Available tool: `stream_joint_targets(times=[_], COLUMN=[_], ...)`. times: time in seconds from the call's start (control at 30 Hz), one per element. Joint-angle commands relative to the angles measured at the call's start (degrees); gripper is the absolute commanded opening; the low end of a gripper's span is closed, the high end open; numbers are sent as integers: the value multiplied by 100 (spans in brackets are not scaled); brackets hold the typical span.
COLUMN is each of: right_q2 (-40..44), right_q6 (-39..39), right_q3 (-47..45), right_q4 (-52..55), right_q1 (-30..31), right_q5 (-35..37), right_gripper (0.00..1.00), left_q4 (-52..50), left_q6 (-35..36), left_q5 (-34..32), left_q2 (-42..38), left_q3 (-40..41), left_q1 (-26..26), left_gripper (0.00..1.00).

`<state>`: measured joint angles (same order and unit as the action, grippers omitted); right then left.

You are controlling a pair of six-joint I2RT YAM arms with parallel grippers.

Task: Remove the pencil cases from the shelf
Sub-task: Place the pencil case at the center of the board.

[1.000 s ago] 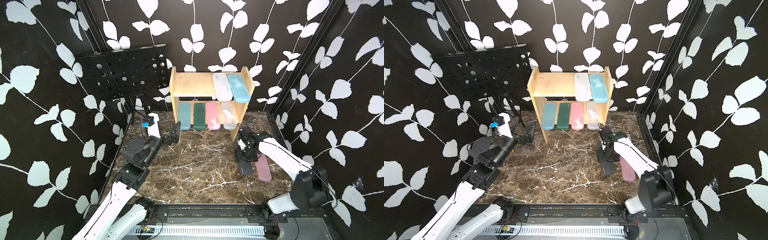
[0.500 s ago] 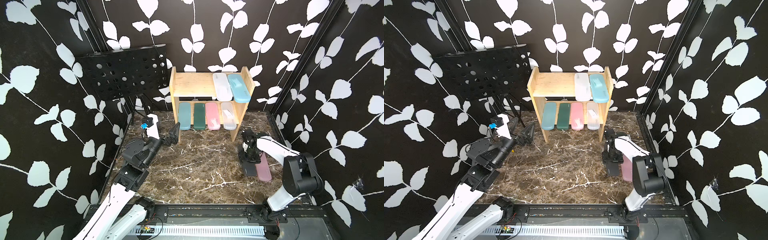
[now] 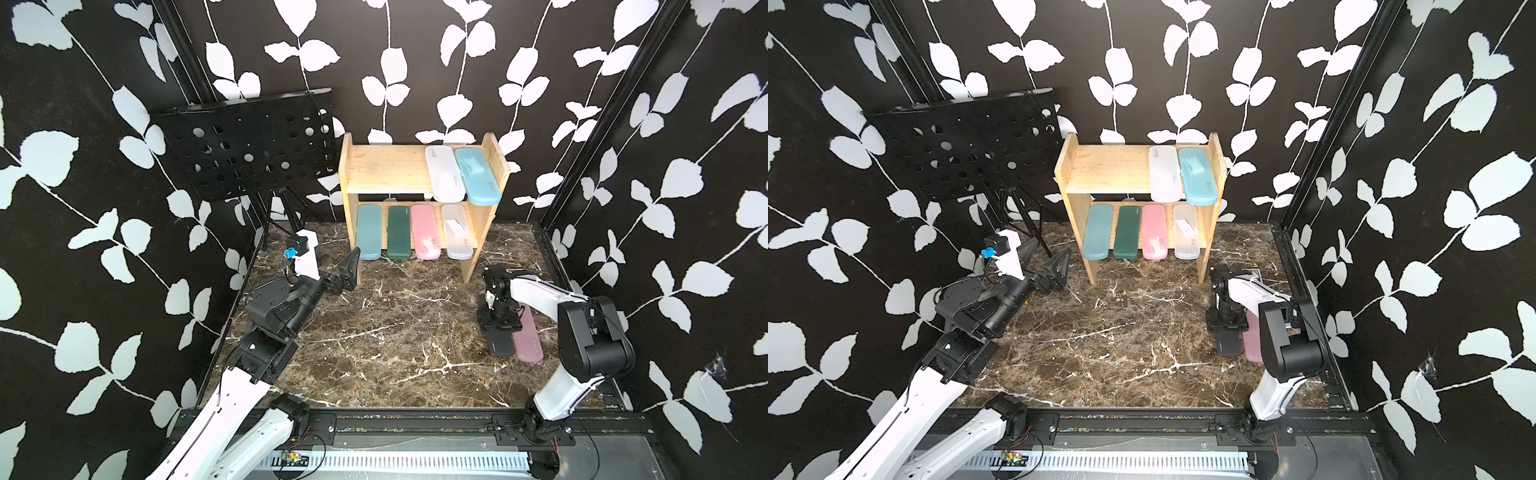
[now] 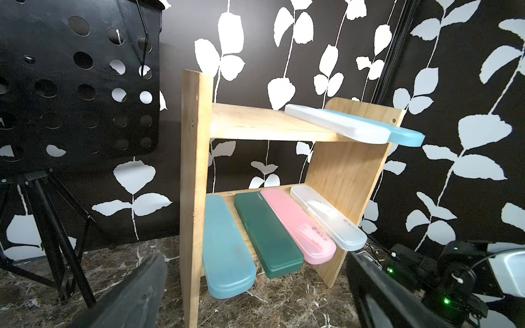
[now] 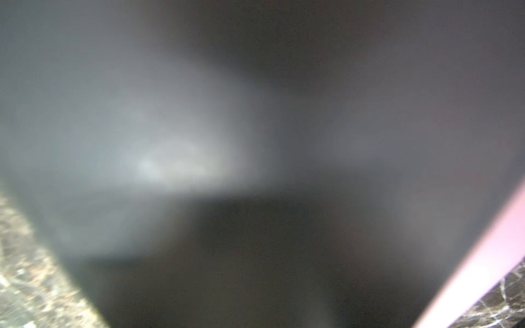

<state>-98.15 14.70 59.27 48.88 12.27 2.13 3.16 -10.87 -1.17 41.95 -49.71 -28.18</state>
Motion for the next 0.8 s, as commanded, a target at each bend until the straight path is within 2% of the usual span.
stream_joint_targets(times=[0.0, 0.13, 0.27, 0.4, 0.63, 0.77], right_q2=[5, 22, 104, 589, 2526, 3016], right_q6=[-82, -131, -151, -165, 72, 219], right_q3=[-129, -124, -85, 45, 452, 908], right_q4=[-19, 6, 31, 56, -71, 232], right_q1=[-41, -41, -48, -23, 28, 14], right_q5=[147, 181, 195, 126, 132, 317], right_gripper=[79, 86, 88, 89, 99, 99], left_q4=[-11, -7, -4, -2, 22, 301], left_q6=[68, 44, -9, -249, -1667, -2619], left_q5=[-43, -51, -25, -32, 785, 1647], left_q2=[-103, -92, -78, -27, 898, 1669], left_q3=[29, 41, 21, -66, -788, -1406], left_q1=[6, 6, 8, 6, 6, 8], left_gripper=[99, 99, 99, 99, 99, 99])
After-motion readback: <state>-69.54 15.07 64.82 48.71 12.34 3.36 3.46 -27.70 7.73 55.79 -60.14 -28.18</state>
